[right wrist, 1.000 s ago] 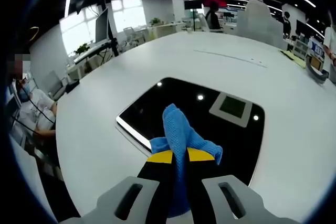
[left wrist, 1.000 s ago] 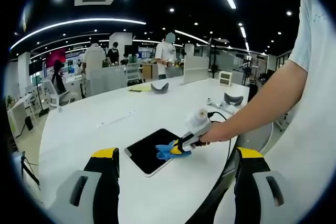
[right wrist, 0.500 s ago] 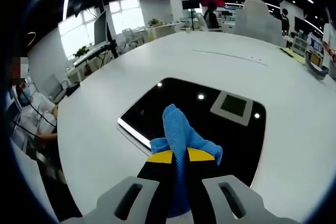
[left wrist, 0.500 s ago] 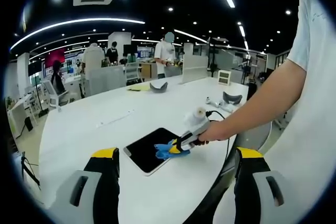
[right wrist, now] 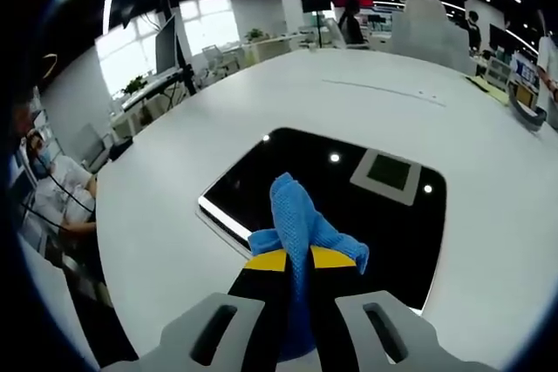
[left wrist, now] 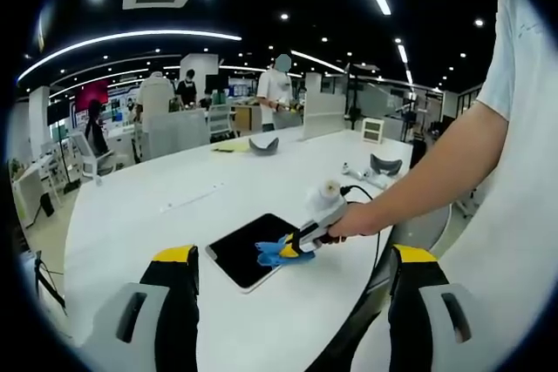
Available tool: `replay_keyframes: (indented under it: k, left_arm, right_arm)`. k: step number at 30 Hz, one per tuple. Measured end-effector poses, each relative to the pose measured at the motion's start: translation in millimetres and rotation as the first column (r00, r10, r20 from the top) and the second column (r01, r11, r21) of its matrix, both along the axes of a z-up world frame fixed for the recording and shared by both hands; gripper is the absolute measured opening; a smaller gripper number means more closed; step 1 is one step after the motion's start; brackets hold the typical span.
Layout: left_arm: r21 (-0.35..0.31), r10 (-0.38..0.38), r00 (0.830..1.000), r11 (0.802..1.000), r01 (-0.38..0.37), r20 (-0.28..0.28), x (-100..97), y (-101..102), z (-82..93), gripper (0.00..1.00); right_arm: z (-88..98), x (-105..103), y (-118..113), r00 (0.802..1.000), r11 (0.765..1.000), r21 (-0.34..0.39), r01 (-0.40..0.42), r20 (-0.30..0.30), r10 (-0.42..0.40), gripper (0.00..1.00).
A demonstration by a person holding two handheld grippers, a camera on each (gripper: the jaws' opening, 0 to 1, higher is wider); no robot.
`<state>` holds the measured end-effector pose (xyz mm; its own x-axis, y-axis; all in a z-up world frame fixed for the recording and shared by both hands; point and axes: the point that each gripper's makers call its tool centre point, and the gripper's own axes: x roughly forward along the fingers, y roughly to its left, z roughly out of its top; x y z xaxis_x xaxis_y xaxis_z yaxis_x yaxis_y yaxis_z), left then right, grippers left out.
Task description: Wipe the mirror surface with the cleaning cloth until all visible marks leave the cleaned area.
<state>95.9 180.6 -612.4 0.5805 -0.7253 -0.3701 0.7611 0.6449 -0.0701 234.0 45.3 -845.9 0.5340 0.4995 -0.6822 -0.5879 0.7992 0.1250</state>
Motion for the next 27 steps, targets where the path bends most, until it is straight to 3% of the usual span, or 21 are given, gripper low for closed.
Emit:
replay_keyframes:
  k: [13, 20, 27]
  left_arm:
    - [0.009, 0.0, 1.0, 1.0, 0.0, -0.004, 5.4, -1.1, -4.3, 0.91]
    - [0.013, 0.008, 1.0, 1.0, -0.008, -0.001, 10.2, 0.1, -2.4, 0.91]
    - [0.023, 0.013, 1.0, 1.0, -0.013, 0.001, 14.6, 1.5, -2.0, 0.91]
  right_arm:
    - [-0.1, 7.4, 7.3, 1.0, 1.0, 0.012, -0.003, -0.007, 0.003, 0.02]
    - [-0.7, 15.1, 13.9, 0.999, 0.999, -0.027, -0.033, 0.006, 0.034, 0.02]
    - [-0.1, 22.4, 16.3, 1.0, 1.0, -0.007, -0.023, -0.003, 0.023, 0.02]
